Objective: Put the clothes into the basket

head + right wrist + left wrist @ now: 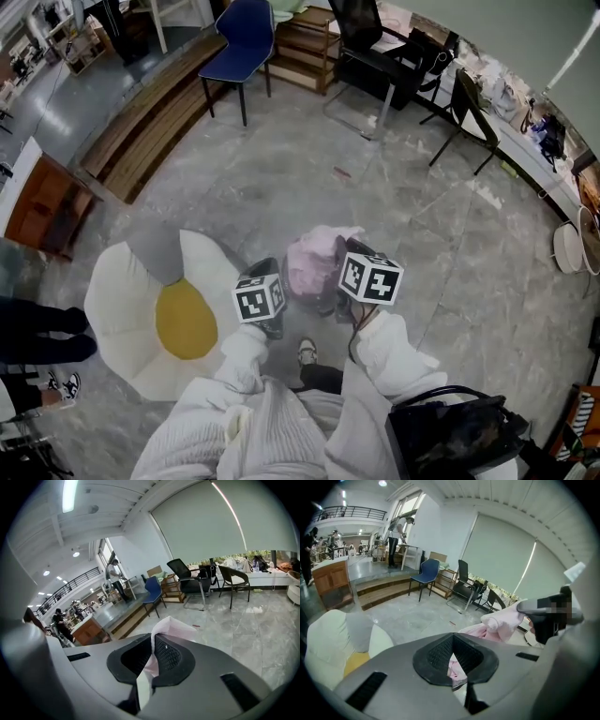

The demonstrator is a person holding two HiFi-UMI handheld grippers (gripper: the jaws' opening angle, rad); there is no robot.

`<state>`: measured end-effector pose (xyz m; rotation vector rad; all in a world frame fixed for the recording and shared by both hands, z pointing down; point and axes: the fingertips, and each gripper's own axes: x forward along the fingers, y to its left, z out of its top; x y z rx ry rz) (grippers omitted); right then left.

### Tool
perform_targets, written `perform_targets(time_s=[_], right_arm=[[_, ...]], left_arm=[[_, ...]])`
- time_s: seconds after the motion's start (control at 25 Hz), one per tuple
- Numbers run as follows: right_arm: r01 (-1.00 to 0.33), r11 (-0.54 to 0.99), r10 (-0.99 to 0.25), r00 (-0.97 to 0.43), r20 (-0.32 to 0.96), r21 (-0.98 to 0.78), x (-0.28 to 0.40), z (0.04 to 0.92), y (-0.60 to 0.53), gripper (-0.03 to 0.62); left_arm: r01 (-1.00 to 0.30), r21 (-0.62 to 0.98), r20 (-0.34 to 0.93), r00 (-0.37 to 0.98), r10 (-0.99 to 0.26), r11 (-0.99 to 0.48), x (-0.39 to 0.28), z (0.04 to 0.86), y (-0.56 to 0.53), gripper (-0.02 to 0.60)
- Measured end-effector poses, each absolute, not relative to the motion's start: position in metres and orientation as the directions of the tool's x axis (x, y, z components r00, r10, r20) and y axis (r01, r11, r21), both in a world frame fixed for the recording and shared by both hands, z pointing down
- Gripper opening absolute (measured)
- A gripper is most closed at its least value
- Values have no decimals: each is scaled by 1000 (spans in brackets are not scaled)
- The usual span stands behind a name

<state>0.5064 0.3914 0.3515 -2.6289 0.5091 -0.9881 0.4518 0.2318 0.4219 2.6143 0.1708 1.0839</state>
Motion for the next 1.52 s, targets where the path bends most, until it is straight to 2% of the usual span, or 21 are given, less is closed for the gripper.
perform_targets(time_s=[0.28,0.48,0.52,0.6,0.96,1.52], right_arm=[[-142,-893,-413,635,652,-427,514,428,391,32],[-113,-881,-435,575,693,-459,516,473,395,35],[-102,-876,-438,576,691,-471,518,478,396,57],[-87,-873,-436,581,687,-480,522,483,399,115],[-14,-875,-400,583,707,-484,522,490,427,117],[-52,-900,-376,592,712,-432,511,483,444,115]], left_arm=[[-58,296,728,660,186,-953,451,462,217,3],[-40,288,745,637,198,-957,459,478,232,3],[-37,290,744,637,201,-956,462,478,234,3],[-33,292,742,639,204,-956,466,480,239,3],[-40,289,766,610,206,-957,456,490,247,3],[14,267,748,627,216,-964,458,470,260,3]])
